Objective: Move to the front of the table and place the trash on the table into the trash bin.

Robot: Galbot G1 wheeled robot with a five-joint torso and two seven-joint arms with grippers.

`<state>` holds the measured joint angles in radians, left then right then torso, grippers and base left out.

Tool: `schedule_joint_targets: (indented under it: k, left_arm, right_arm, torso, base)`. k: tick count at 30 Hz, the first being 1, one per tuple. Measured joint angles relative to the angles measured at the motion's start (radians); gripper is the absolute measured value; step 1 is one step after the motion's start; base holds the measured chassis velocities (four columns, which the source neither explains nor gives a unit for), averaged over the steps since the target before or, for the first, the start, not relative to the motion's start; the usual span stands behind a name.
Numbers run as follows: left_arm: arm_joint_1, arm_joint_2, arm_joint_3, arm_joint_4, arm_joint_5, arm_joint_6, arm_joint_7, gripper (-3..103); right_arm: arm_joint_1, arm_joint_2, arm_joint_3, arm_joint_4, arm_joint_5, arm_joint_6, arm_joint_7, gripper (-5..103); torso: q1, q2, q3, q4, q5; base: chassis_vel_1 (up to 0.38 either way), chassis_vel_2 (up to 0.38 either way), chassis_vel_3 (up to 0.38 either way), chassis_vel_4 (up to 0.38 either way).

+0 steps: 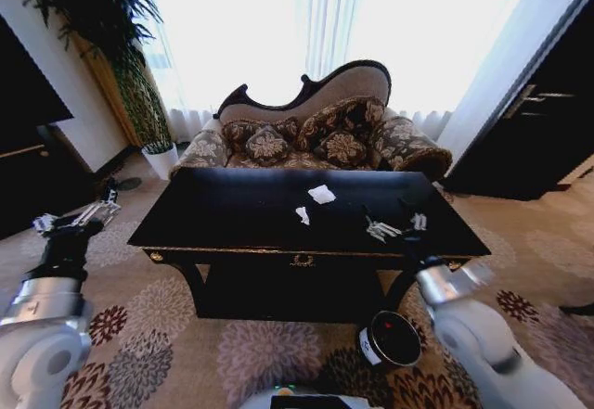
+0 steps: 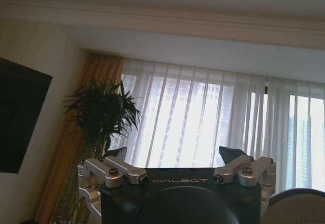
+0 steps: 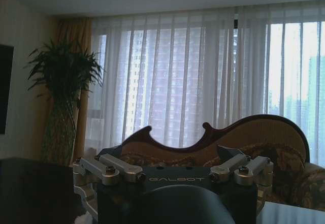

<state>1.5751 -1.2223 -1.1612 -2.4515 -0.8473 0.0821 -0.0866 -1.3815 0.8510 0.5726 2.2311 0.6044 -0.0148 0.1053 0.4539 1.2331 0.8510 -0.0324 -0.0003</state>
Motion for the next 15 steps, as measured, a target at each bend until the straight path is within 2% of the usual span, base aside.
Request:
schedule_joint_targets:
  k: [6,10,11,14,15]
  left_arm:
    - [0.043,-0.057,-0.014,-0.039,0.022,0.001,0.001,100]
    - [0.065,-0.100,-0.021,-0.050,0.044,-0.002,0.002,100]
    - [0.065,-0.100,-0.021,-0.050,0.044,-0.002,0.002,100]
    - [0.080,-0.132,-0.038,-0.051,0.050,-0.005,0.002,100]
    - [0.080,-0.132,-0.038,-0.051,0.050,-0.005,0.002,100]
  right_arm:
    - [0.158,-0.069,-0.114,-0.116,0.000,-0.003,0.013,100]
    - [0.360,-0.135,-0.291,-0.256,-0.002,-0.012,0.021,100]
    - [0.360,-0.135,-0.291,-0.256,-0.002,-0.012,0.021,100]
    - [0.489,-0.168,-0.430,-0.353,0.018,-0.010,0.016,100]
    - [0.489,-0.168,-0.430,-0.353,0.018,-0.010,0.016,100]
  torso:
    - [0.000,0.000,0.000,-0.0001,0.0004]
    - [0.000,0.000,0.000,0.0001,-0.0001]
    - [0.000,0.000,0.000,0.0001,-0.0001]
    - [0.000,0.000,0.000,0.0000,0.0003]
    - [0.000,0.000,0.000,0.0000,0.0003]
  base:
    - [0.000,0.000,0.000,0.000]
    - [0.000,0.000,0.000,0.000]
    - [0.000,0.000,0.000,0.000]
    - [0.000,0.000,0.000,0.000]
    - [0.000,0.000,0.000,0.000]
